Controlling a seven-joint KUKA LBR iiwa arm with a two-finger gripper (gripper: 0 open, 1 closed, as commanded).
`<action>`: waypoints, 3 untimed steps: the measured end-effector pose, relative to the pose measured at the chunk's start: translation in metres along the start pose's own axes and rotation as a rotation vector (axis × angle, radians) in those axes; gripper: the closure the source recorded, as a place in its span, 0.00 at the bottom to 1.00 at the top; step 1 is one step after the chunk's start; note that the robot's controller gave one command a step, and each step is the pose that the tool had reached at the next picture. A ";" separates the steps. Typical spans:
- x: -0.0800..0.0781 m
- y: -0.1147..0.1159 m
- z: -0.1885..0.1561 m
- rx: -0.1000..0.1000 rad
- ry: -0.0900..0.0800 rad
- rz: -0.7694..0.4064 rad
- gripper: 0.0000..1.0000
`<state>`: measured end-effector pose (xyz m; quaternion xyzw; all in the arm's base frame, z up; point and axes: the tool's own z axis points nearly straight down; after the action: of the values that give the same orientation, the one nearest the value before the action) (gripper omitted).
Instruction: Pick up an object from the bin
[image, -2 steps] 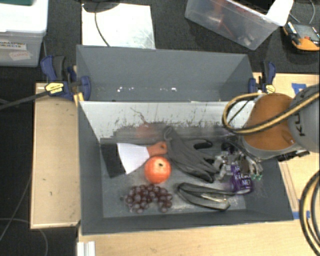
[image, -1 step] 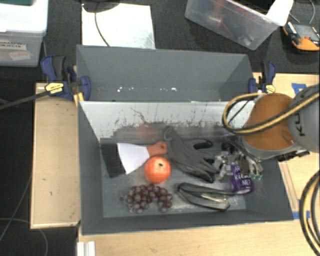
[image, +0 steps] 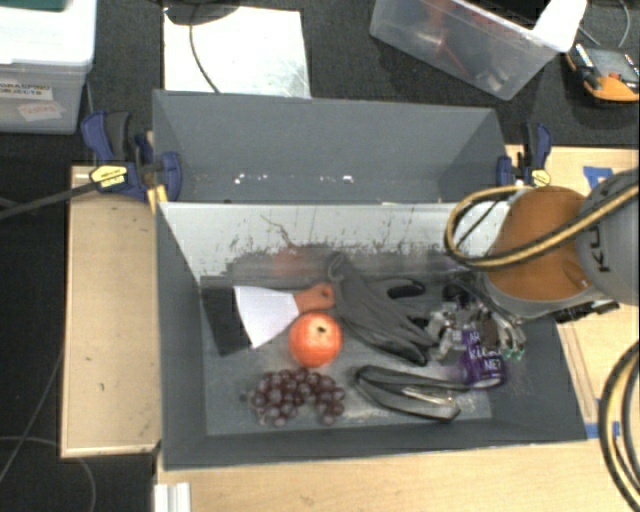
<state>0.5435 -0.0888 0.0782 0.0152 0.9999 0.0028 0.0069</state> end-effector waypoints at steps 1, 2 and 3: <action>0.000 0.000 0.000 0.000 0.000 0.000 1.00; 0.000 0.000 0.000 0.000 0.000 0.000 1.00; -0.029 0.010 0.008 0.002 0.003 0.068 1.00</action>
Offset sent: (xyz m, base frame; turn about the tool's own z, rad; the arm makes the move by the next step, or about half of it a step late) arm 0.0000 0.0000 0.0000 0.0000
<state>0.5725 -0.0792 0.0708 0.0493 0.9988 0.0020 0.0050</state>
